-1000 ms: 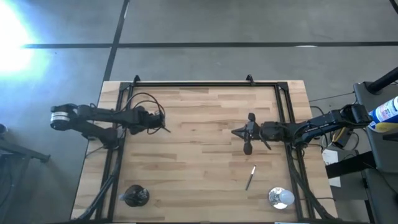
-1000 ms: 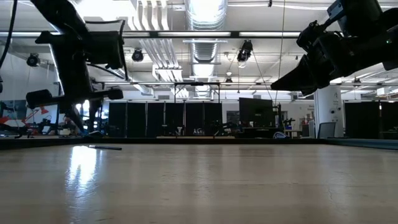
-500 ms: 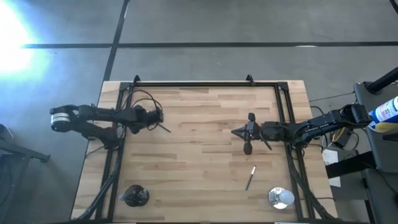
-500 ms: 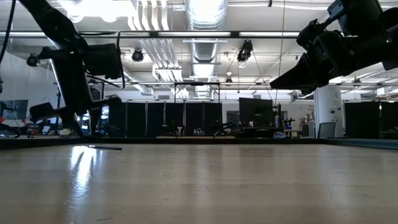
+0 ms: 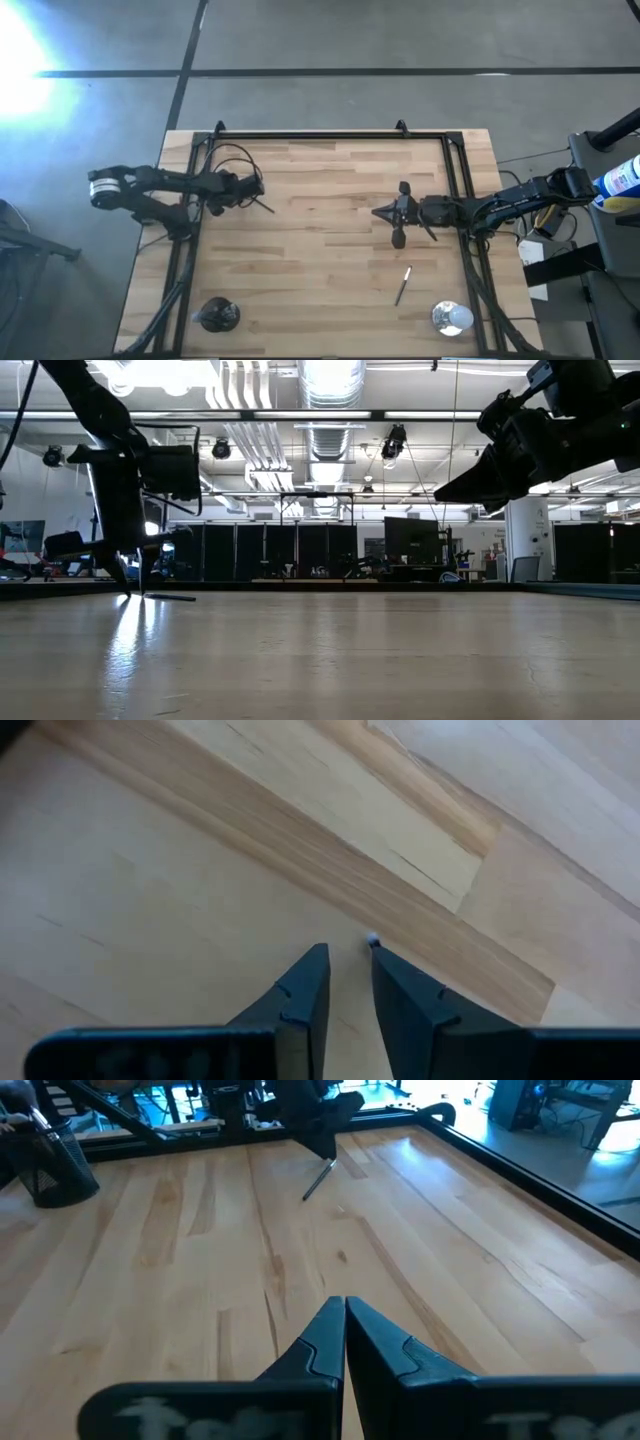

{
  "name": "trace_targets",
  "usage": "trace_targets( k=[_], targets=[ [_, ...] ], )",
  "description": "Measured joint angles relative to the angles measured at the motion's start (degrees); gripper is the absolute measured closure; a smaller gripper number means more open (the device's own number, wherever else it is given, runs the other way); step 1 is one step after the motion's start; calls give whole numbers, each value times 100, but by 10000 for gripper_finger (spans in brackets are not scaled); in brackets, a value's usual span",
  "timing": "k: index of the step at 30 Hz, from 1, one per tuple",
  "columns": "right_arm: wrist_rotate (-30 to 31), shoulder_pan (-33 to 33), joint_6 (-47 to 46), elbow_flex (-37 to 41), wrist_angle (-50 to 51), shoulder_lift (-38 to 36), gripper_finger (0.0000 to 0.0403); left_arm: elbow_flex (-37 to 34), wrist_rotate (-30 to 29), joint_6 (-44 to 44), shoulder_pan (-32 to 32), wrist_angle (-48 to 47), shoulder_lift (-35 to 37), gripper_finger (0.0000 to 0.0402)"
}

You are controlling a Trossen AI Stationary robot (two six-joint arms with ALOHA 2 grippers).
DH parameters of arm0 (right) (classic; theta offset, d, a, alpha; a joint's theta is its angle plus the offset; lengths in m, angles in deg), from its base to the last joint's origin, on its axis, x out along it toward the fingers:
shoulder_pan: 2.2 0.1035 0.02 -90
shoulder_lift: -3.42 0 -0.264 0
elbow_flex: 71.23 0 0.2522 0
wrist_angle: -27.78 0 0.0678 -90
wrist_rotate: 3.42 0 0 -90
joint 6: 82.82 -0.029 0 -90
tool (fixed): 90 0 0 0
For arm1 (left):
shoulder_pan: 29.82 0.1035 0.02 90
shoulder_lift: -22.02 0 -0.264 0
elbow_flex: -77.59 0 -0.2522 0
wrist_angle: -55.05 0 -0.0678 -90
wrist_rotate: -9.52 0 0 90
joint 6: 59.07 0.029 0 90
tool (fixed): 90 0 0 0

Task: Pick & Place Makeup Brushes
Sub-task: Put the black eyeshadow brush into the makeup holder

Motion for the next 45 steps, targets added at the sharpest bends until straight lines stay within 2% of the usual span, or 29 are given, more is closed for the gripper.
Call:
trace_targets(
  k=[7, 12, 17, 23, 29, 45],
  targets=[
    [-20, 23, 26, 0, -9, 0, 394, -10, -15, 60, 7, 193, -74, 323],
    [-20, 23, 41, 0, -66, 0, 394, 176, -74, 128, 8, 232, -40, 323],
    [-22, 23, 41, 0, -90, 0, 394, 440, 113, 391, 34, 389, -51, 323],
    [-26, 75, 53, 0, -118, 0, 394, 443, 46, 468, 61, 360, -75, 323],
    [-24, 75, 70, 0, -136, 0, 394, 444, -128, 554, 103, 788, -532, 323],
    [-22, 75, 70, 0, -157, 0, 394, 1407, -269, 1540, 273, 1010, -1222, 323]
  ],
)
